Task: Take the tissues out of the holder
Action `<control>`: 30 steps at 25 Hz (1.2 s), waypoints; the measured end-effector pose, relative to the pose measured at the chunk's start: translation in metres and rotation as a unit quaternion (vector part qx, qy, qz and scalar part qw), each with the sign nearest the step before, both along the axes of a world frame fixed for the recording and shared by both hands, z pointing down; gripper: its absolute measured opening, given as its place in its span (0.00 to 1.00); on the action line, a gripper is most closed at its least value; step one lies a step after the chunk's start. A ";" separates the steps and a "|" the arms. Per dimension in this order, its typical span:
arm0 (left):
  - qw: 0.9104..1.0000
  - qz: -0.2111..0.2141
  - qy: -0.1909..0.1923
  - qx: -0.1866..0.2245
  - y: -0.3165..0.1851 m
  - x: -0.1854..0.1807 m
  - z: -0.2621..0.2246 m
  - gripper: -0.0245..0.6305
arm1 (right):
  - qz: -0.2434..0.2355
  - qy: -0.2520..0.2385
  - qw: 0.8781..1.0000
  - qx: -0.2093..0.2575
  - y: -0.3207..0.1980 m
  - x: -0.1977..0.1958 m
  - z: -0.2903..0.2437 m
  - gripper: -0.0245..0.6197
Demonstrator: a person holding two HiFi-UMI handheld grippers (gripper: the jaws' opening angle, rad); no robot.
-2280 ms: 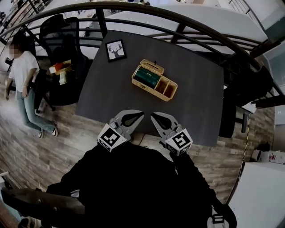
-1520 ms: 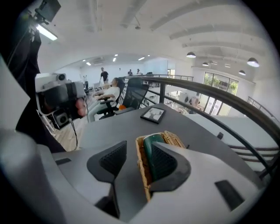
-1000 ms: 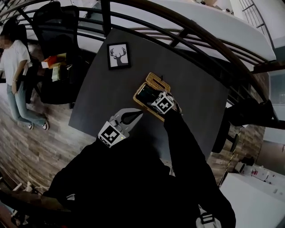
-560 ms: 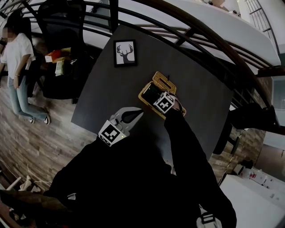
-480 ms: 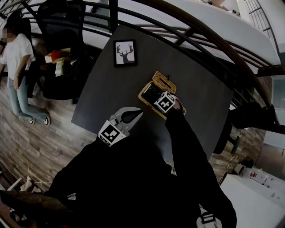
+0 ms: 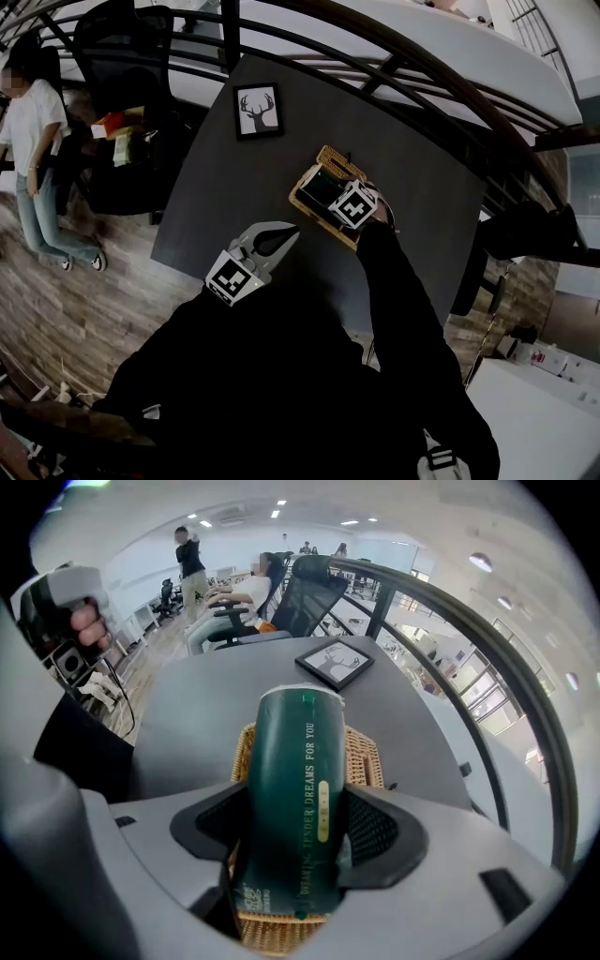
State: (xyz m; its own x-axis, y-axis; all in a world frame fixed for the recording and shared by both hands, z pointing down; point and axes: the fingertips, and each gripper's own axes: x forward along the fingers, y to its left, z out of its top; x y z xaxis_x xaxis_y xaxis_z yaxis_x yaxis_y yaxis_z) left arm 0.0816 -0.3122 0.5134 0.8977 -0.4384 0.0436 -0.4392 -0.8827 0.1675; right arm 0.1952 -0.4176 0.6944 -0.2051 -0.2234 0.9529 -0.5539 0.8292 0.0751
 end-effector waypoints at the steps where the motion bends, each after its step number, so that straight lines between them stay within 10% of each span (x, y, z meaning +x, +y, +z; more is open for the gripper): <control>1: 1.000 0.001 0.001 0.001 0.002 0.000 -0.001 0.05 | -0.002 0.005 1.000 0.003 0.002 0.000 -0.007 0.53; 14: 1.000 0.004 0.001 0.019 0.020 -0.011 -0.013 0.05 | -0.037 -0.007 0.999 0.002 0.069 -0.031 -0.053 0.53; 30: 1.000 0.004 -0.014 0.013 0.039 -0.038 -0.003 0.05 | -0.037 -0.002 0.999 -0.027 0.145 -0.078 0.033 0.53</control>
